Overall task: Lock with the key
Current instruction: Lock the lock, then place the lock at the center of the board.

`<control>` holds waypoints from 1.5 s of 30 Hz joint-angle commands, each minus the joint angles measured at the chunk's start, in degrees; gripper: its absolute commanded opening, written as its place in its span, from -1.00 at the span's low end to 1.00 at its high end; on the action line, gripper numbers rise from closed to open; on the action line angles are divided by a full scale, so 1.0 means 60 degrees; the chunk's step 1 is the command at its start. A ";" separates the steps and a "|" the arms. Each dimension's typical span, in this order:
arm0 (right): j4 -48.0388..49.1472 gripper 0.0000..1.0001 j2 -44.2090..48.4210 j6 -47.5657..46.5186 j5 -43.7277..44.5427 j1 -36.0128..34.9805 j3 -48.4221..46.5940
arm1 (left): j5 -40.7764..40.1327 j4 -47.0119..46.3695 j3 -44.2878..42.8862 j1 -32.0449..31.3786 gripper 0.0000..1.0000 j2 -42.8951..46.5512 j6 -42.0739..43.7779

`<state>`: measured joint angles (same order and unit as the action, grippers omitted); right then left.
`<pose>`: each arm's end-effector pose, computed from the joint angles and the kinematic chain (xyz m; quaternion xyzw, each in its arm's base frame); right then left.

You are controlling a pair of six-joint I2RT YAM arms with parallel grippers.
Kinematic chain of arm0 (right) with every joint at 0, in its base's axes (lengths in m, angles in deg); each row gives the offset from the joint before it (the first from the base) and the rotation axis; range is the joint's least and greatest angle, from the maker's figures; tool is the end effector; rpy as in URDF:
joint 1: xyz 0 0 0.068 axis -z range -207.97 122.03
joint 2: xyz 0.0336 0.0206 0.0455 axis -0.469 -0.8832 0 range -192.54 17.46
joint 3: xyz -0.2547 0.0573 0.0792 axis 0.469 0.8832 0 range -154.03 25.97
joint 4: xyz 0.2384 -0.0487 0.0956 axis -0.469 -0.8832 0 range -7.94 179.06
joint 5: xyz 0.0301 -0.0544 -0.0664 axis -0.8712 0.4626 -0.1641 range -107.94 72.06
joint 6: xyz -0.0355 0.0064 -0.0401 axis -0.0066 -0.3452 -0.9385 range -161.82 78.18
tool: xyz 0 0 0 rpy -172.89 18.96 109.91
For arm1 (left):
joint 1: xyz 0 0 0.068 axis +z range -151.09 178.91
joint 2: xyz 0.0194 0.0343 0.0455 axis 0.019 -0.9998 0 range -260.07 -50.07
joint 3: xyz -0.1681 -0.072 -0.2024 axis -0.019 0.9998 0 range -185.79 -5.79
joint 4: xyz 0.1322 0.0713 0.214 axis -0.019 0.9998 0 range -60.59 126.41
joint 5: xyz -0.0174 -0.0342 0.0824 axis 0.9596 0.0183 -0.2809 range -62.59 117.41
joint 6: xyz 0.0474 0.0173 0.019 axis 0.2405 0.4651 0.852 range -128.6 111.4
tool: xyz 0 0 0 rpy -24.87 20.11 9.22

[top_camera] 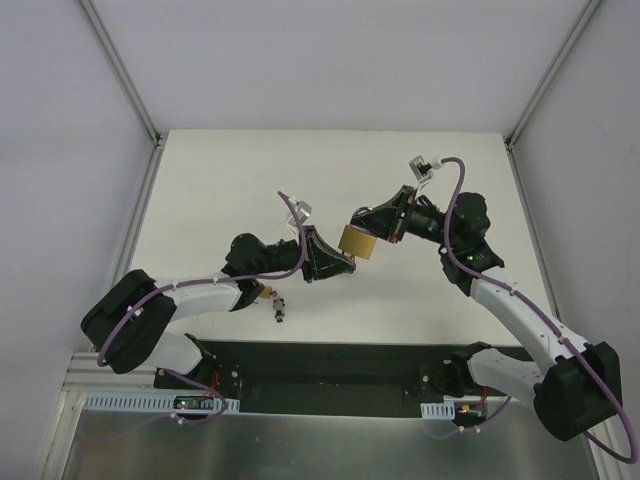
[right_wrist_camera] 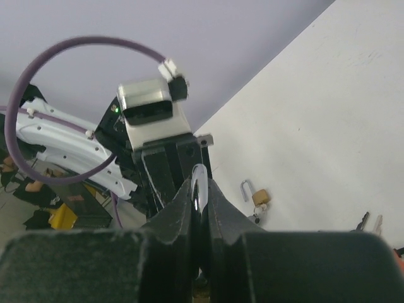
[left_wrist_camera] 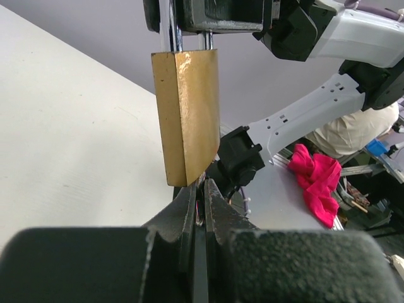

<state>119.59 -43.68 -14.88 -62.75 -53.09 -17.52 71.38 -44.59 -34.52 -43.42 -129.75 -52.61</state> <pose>0.2076 0.1251 0.3498 -0.2889 0.5810 0.5307 0.5453 0.1796 -0.1970 0.2597 0.3047 0.5160 -0.6797 0.4229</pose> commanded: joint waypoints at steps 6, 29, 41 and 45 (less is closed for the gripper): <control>0.1769 -0.99 0.0274 0.0022 0.1068 0.0540 -0.1234 | 0.0685 0.1155 0.0819 -0.0094 -1.00 0.0125 0.0420; -0.0356 -0.99 -0.0590 -0.1121 0.0131 0.0569 -0.0051 | -0.2126 0.4832 0.1024 -0.0094 -1.00 0.1839 0.2002; 0.0287 -0.99 -0.2639 -0.0916 0.0145 -0.0719 0.1622 | -0.2626 0.5272 0.1024 -0.0079 -1.00 0.1708 0.1886; 0.1136 -0.99 -0.3809 -0.0375 0.0262 -0.1203 0.2003 | -0.2567 0.5170 0.1024 -0.0094 -1.00 0.1503 0.1871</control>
<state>115.08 -62.52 -21.22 -60.02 -58.12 -6.02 56.67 -12.22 -28.34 -43.53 -119.78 -41.97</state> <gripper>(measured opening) 0.089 0.014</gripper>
